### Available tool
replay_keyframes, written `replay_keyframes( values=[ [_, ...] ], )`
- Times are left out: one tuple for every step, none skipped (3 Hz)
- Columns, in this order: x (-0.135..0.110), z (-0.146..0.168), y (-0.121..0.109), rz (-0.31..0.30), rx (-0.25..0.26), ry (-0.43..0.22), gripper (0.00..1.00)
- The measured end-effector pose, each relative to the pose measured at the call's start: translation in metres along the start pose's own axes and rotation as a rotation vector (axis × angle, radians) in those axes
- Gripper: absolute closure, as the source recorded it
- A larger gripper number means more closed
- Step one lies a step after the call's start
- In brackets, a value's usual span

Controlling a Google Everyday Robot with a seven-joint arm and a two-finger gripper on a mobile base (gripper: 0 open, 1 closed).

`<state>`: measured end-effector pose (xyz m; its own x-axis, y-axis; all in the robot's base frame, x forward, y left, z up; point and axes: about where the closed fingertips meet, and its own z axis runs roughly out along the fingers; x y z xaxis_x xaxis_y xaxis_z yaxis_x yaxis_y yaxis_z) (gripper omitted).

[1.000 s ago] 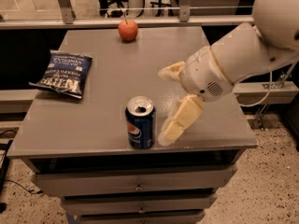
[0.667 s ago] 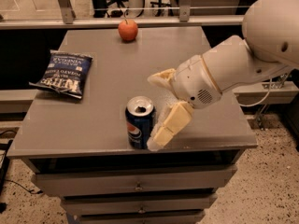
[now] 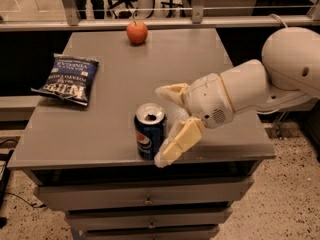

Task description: Move pepsi can near apple

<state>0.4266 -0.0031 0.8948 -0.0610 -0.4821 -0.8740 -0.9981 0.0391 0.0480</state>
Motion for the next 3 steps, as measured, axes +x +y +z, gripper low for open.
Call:
replay_keyframes(
  values=[
    [0.002, 0.002, -0.002, 0.024, 0.011, -0.082, 0.23],
    [0.0, 0.005, -0.005, 0.046, 0.017, -0.138, 0.56],
    [-0.003, 0.013, -0.005, 0.072, 0.011, -0.158, 0.78]
  ],
)
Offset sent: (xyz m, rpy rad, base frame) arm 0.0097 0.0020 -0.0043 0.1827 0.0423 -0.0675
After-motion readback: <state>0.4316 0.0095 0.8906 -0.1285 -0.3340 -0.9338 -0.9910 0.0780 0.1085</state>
